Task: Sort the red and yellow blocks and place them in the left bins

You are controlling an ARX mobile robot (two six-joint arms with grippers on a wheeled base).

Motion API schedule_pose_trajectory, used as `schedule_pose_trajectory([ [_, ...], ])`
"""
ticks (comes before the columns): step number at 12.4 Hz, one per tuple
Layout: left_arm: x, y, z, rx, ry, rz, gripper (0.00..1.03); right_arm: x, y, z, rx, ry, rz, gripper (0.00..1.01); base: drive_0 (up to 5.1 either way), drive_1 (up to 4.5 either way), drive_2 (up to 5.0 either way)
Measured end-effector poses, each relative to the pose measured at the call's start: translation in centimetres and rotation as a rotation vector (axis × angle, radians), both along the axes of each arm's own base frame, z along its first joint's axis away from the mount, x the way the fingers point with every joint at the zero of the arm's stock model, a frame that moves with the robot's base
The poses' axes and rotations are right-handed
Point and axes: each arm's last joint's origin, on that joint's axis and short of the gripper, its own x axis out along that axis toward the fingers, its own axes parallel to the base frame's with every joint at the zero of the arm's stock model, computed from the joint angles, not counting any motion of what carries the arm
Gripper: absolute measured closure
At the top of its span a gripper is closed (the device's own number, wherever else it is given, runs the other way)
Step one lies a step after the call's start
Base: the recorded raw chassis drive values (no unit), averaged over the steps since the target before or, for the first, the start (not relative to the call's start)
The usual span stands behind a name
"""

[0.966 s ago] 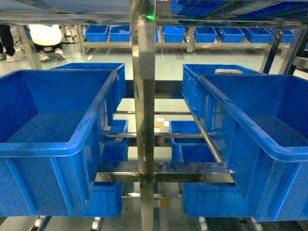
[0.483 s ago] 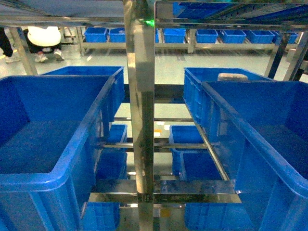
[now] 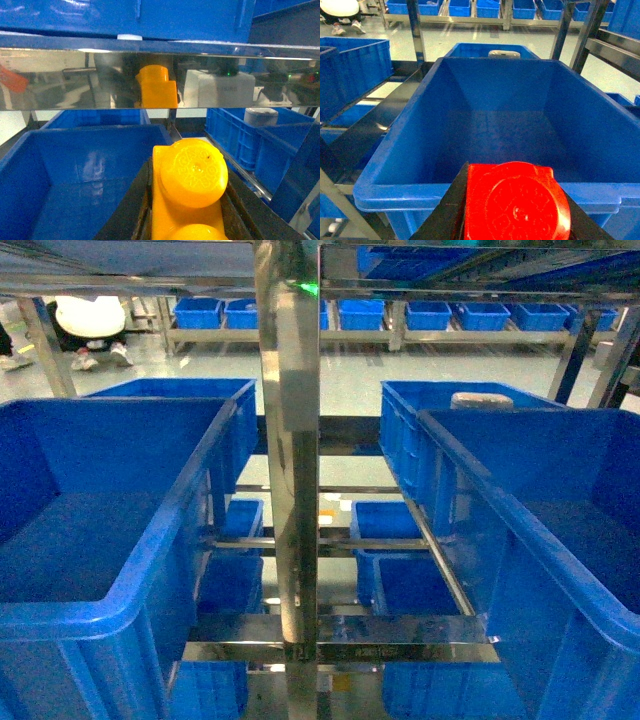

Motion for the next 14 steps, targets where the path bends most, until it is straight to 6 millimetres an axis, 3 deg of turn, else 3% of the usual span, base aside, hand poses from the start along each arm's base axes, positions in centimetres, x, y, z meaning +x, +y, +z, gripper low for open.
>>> schedule_pose_trajectory([
  [10,-0.1,0.0,-0.1,0.001,-0.008,-0.013,0.76,0.0,-0.1,-0.1,-0.002,0.006,0.001,0.74,0.0,0.00,0.0],
  [12,-0.1,0.0,-0.1,0.001,-0.008,-0.013,0.76,1.1,-0.6,-0.3,-0.006,0.036,-0.010,0.74,0.0,0.00,0.0],
  [14,-0.1,-0.1,-0.1,0.001,-0.008,-0.013,0.76,3.1,-1.2,0.8,-0.020,0.012,-0.009,0.74,0.0,0.00,0.0],
])
